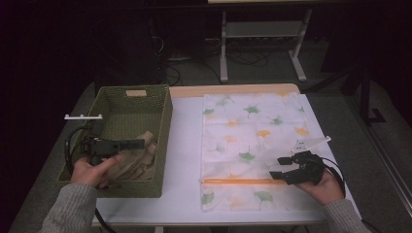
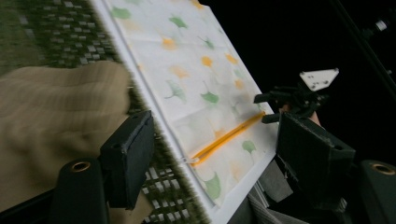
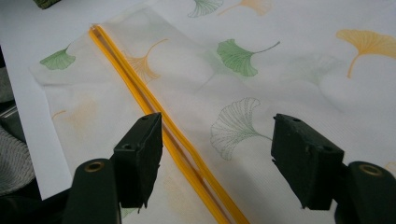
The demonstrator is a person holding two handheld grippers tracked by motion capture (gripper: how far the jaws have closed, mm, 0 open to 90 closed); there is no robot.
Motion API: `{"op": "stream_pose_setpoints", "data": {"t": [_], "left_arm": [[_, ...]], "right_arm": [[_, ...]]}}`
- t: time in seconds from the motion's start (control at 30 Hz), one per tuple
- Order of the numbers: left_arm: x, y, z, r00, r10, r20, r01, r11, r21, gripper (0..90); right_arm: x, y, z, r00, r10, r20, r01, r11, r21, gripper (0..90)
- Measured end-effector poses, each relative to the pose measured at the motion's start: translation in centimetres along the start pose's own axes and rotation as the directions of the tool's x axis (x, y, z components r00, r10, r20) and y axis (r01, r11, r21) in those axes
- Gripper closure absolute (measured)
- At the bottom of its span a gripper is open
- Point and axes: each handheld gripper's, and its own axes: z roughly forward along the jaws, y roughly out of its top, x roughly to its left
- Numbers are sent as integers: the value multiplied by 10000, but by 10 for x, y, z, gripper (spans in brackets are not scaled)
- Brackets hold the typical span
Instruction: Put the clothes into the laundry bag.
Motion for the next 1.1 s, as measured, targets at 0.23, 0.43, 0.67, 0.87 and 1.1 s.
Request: {"op": "stream_pose_setpoints", "data": {"t": [0.23, 0.43, 0.67, 0.87, 1.1], "left_arm": [[21, 0, -14, 9970, -326, -706, 321, 9995, -83, 265], [39, -1, -21, 9821, -466, -1824, 527, 9982, 287, 256], [51, -1, -27, 9583, -549, -2803, 782, 9943, 726, 243], [56, 4, -32, 9322, -397, -3597, 766, 9931, 891, 240], [64, 4, -23, 9068, -353, -4201, 1115, 9811, 1584, 251]], "right_arm": [[-1, 0, 2, 10000, 5, -30, -4, 9999, 141, 328], [-1, 0, 3, 10000, -2, -56, 3, 9998, 193, 324], [-1, 0, 8, 9999, -51, -91, 55, 9990, 435, 323], [-2, 0, 9, 9999, -13, -149, 20, 9988, 480, 323], [-2, 0, 11, 9997, -50, -242, 64, 9984, 559, 326]]}}
